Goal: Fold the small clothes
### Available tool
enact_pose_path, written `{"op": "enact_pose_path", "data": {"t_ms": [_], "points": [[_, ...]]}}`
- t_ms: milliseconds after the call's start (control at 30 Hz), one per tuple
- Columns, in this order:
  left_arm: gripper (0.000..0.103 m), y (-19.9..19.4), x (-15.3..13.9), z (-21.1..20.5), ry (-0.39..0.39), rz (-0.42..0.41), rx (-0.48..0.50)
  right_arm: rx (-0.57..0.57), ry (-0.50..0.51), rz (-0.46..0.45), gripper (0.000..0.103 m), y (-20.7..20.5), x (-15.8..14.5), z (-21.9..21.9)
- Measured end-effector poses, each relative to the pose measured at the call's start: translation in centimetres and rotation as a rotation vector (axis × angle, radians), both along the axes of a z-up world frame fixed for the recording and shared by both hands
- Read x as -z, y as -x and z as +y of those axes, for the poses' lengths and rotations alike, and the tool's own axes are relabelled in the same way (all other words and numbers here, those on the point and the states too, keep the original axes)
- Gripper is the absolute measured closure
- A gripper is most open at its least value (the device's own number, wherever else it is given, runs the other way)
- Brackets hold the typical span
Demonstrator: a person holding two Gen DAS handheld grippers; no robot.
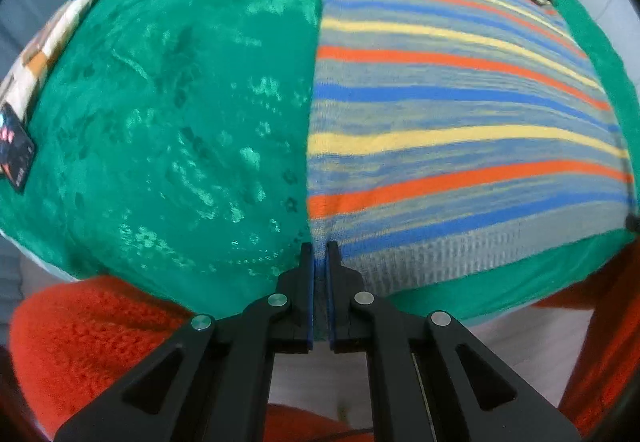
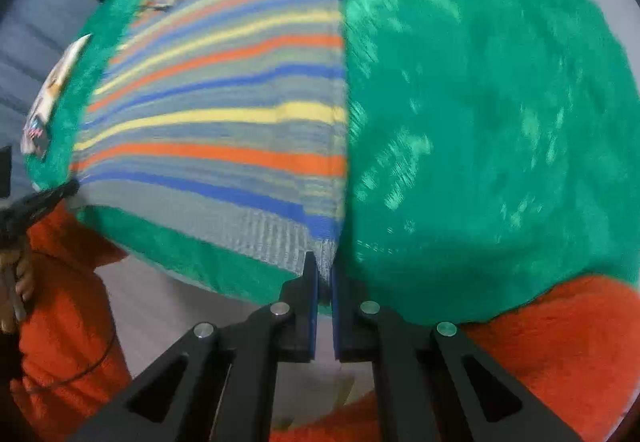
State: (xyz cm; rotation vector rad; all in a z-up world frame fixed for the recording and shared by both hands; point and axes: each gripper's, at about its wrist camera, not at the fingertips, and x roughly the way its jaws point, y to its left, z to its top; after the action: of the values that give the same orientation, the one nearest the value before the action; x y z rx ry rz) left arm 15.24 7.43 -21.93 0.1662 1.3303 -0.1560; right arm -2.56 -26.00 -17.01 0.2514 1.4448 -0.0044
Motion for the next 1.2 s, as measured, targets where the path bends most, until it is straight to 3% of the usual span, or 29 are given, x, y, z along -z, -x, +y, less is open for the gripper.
{"op": "enact_pose_path", "data": {"t_ms": [267,433,500,567,600,667,767,900,1000,1067,1100,1200], "points": [[0.1,-1.7,1.6,-1.4,-0.046,-0.01,-0.01,0.074,-0.041,0.019,0.098,-0.6,2.2,-1.4],[0.096,-2.2,1.8,-2.6,-0.115,-0.032,0.009,0.087,-0.041,0.015,0.099,-0.5,2.2,-1.8],[0.085,-2.3,1.8,-3.5,-0.176,-0.048,0.026,0.093,-0.057,0.024,0.098,-0.5,2.2,-2.0],[0.023,-2.1,1.5,-4.4,-0.28,-0.069,0.012,0.106,-0.097,0.036,0.087,-0.3,2.1,-1.9],[0.013,-2.1,1.3,-4.2,-0.316,-0.071,0.0,0.111,-0.119,0.063,0.072,-0.1,1.8,-2.1],[0.014,-1.8,-0.1,-3.4,-0.28,-0.068,-0.031,0.087,-0.101,0.104,0.05,0.2,1.0,-2.2],[0.014,-0.7,-3.8,-0.9,-0.171,-0.146,-0.124,0.01,0.022,0.082,0.05,-0.2,-2.5,-3.3],[0.008,-0.6,-7.5,3.1,-0.049,-0.325,-0.268,-0.088,0.224,-0.127,0.045,-5.3,-10.0,-4.9],[0.008,-1.1,-7.3,5.9,-0.018,-0.409,-0.368,-0.201,0.269,-0.295,0.037,-10.9,-12.7,-3.4],[0.008,-0.8,-6.2,6.9,-0.034,-0.454,-0.424,-0.319,0.239,-0.372,0.037,-15.7,-12.2,-1.1],[0.009,-0.7,-5.7,7.9,-0.037,-0.43,-0.454,-0.381,0.232,-0.381,0.037,-18.2,-11.1,0.3],[0.009,-0.2,-5.2,9.4,0.071,-0.375,-0.491,-0.495,0.293,-0.35,0.042,-24.2,-6.6,3.6]]}}
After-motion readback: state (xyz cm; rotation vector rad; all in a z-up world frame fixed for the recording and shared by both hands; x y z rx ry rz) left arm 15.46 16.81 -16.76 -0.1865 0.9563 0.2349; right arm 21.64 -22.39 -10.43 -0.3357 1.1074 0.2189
